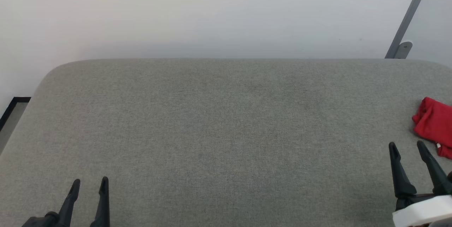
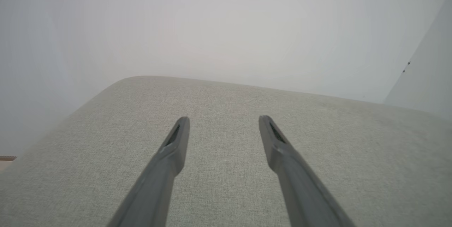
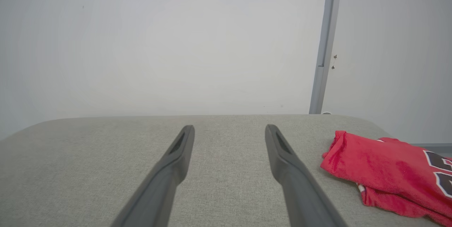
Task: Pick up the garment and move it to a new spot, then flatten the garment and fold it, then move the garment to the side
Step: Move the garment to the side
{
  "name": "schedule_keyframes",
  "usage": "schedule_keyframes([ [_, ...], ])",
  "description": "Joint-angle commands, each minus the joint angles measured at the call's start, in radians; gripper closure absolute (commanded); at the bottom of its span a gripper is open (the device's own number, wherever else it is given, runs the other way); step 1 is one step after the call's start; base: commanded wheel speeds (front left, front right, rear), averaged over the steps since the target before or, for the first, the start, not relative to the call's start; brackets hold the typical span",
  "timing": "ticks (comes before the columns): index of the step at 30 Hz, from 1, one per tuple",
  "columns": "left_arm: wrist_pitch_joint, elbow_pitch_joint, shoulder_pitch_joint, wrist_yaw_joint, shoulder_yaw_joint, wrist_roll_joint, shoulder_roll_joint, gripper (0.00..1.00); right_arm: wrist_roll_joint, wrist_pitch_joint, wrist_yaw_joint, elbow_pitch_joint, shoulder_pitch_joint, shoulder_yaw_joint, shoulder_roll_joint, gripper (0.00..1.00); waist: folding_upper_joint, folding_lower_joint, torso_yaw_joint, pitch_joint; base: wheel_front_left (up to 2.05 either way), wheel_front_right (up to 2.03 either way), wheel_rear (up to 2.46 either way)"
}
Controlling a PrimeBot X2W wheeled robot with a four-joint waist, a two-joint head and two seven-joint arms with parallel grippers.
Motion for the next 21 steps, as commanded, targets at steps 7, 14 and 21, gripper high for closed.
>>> schedule_keyframes([
  [7,-0.005,-0.012,0.014,-0.002,0.016,0.007,-0.008,0.0,-0.006,-0.004,0.0,-0.028,0.035,0.001,0.026,0.0,-0.0001,0.0,-0.002,-0.001,0.0,0.0,0.0],
  [14,-0.005,-0.008,0.017,-0.002,0.005,0.007,-0.014,0.0,-0.008,-0.004,0.0,-0.031,0.046,0.003,0.029,0.0,-0.0001,0.0,-0.002,-0.003,0.0,0.0,0.0],
  [21,-0.005,-0.017,0.018,-0.002,0.006,0.014,-0.016,0.0,-0.01,-0.004,0.0,-0.031,0.049,0.001,0.032,0.0,-0.0001,0.0,-0.001,-0.003,0.0,0.0,0.0],
])
